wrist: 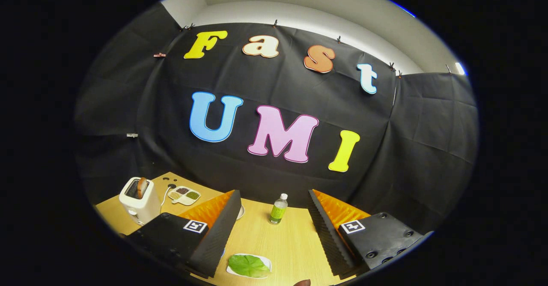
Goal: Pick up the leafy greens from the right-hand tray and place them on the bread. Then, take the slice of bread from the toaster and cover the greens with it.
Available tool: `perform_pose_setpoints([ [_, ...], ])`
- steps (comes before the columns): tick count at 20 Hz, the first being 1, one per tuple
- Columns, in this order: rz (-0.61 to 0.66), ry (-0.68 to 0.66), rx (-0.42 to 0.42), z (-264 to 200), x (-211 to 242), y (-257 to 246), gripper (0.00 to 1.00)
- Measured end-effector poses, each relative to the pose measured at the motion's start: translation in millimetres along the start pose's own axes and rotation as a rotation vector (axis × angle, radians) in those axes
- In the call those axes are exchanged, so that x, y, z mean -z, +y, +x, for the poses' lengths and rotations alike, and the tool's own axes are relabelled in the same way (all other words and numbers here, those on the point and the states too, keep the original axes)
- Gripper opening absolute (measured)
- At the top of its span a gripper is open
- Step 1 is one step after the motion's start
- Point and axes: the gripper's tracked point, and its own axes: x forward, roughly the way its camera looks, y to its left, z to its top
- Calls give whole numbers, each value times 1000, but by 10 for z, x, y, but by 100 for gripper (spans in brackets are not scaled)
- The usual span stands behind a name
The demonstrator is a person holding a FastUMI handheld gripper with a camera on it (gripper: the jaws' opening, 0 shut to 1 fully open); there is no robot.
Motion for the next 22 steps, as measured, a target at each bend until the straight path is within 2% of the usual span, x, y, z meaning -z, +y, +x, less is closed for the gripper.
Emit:
perform_pose_setpoints([
  [22,3,43,-9,-8,108,-29,97],
])
